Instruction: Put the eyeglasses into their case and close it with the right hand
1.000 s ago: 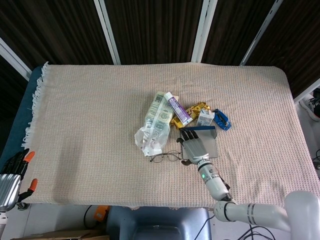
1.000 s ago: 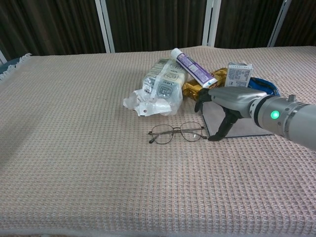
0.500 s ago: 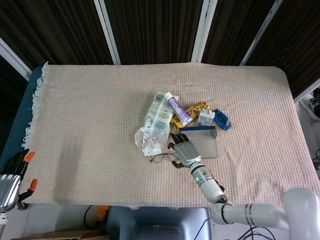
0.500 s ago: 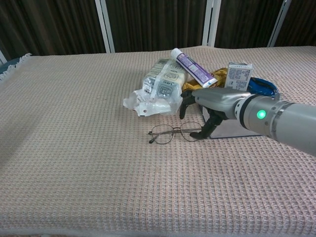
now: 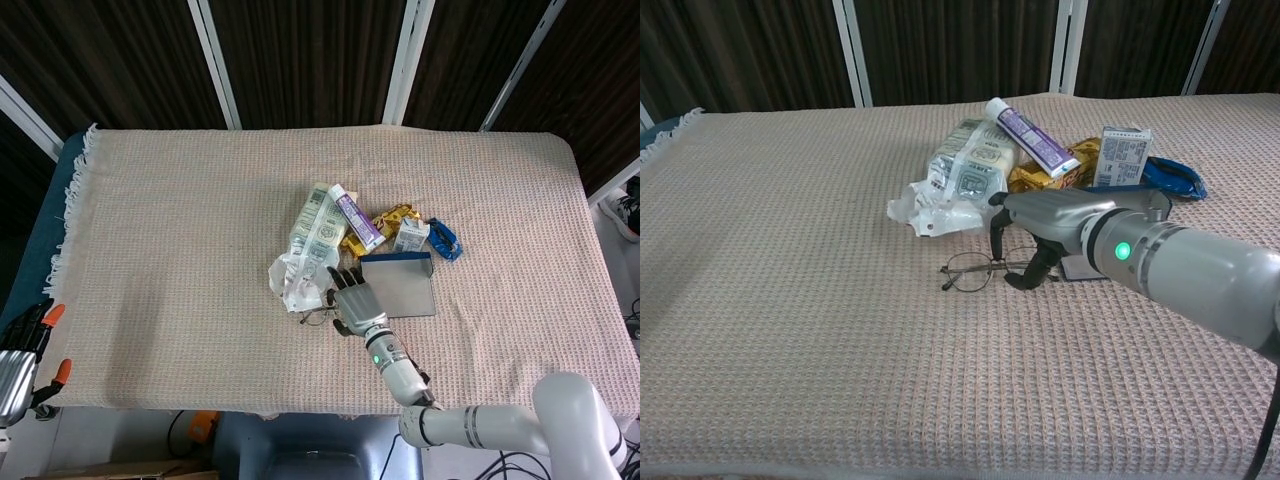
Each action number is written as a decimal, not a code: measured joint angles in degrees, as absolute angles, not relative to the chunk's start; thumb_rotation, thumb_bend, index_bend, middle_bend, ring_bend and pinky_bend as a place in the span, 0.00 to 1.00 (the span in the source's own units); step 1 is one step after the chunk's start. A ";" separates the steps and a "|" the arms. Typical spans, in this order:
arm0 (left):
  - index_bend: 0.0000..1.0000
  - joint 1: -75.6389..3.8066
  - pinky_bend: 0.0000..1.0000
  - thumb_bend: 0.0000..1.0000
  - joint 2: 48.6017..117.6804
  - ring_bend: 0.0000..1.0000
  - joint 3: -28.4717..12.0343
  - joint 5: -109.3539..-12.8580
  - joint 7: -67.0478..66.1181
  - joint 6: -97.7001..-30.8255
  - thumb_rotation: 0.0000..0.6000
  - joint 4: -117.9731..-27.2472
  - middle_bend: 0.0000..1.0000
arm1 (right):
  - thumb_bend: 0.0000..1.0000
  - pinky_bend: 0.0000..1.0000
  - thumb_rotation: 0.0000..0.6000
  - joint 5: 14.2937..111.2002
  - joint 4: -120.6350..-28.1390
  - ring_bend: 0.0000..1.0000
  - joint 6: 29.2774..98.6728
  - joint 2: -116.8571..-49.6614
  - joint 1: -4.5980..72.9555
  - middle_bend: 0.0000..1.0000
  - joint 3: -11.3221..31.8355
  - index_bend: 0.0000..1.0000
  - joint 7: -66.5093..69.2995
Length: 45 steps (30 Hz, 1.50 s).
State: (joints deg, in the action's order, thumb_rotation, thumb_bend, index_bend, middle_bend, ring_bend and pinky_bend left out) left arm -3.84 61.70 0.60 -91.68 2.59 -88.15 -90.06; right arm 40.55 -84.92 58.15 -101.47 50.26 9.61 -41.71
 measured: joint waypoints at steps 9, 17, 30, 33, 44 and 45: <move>0.00 -3.88 0.12 0.40 61.65 0.00 0.55 -91.59 2.84 -87.94 1.00 -89.96 0.00 | 0.57 0.00 1.00 40.41 -83.14 0.00 58.98 -103.13 50.57 0.07 9.55 0.64 -42.37; 0.00 -4.00 0.12 0.41 61.63 0.00 0.50 -91.50 2.90 -87.66 1.00 -89.97 0.00 | 0.58 0.00 1.00 41.21 -82.34 0.00 59.95 -103.84 50.39 0.10 9.67 0.70 -42.46; 0.00 -4.21 0.12 0.40 61.66 0.00 0.55 -91.56 3.04 -87.24 1.00 -90.00 0.00 | 0.58 0.00 1.00 43.07 -82.34 0.00 61.17 -103.86 49.72 0.14 10.18 0.80 -41.94; 0.00 -4.23 0.12 0.41 61.70 0.00 0.56 -91.63 3.00 -87.25 1.00 -89.99 0.00 | 0.58 0.00 1.00 43.11 -82.60 0.00 61.08 -103.55 49.56 0.15 10.26 0.81 -41.95; 0.00 -4.34 0.12 0.41 61.87 0.00 0.56 -91.69 2.62 -87.11 1.00 -89.95 0.00 | 0.58 0.00 1.00 45.10 -88.02 0.00 62.85 -98.64 47.61 0.15 10.74 0.81 -40.10; 0.00 -4.35 0.12 0.41 61.88 0.00 0.57 -91.70 2.53 -87.08 1.00 -90.00 0.00 | 0.58 0.00 1.00 45.36 -88.69 0.00 63.11 -97.81 47.31 0.15 10.69 0.81 -39.94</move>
